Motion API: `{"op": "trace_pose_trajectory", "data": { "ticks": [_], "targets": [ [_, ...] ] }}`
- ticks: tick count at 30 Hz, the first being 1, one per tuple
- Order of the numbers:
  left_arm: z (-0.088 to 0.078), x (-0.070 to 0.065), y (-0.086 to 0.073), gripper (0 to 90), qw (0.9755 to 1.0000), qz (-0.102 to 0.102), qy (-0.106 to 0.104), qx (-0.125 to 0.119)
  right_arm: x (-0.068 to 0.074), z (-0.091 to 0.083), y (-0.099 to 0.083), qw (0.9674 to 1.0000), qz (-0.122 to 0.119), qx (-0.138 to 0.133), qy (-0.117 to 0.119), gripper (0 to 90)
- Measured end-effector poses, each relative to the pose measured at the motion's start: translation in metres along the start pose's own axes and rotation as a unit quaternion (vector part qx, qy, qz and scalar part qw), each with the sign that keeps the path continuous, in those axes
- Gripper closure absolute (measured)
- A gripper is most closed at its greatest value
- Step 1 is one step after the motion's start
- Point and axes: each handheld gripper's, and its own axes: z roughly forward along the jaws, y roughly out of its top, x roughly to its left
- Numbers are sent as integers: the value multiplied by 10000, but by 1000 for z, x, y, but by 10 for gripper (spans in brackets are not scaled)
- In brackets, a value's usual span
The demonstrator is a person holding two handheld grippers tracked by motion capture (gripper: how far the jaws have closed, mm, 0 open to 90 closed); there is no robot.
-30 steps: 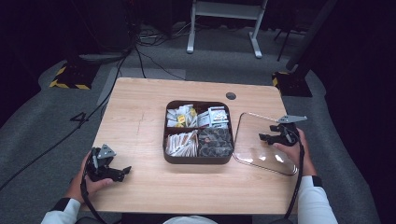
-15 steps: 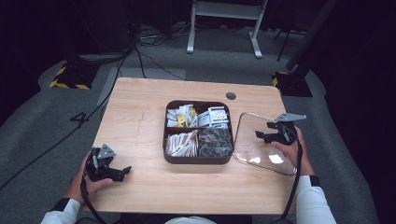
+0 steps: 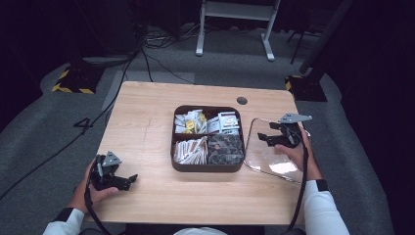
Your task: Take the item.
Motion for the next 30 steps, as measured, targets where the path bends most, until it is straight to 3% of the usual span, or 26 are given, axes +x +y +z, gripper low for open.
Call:
{"op": "trace_pose_trajectory", "data": {
  "ticks": [13,18,23,30],
  "targets": [
    [0,0,0,5,10000,4,-1,2,26,22,48,9989,-453,13,107,277],
    [0,0,0,5,10000,2,0,2,42,47,63,9976,-651,212,145,276],
    [0,0,0,5,10000,4,0,1,48,66,69,9971,-663,338,149,273],
    [0,0,0,5,10000,3,0,1,60,100,76,9933,-876,748,74,262]
  ]
}}
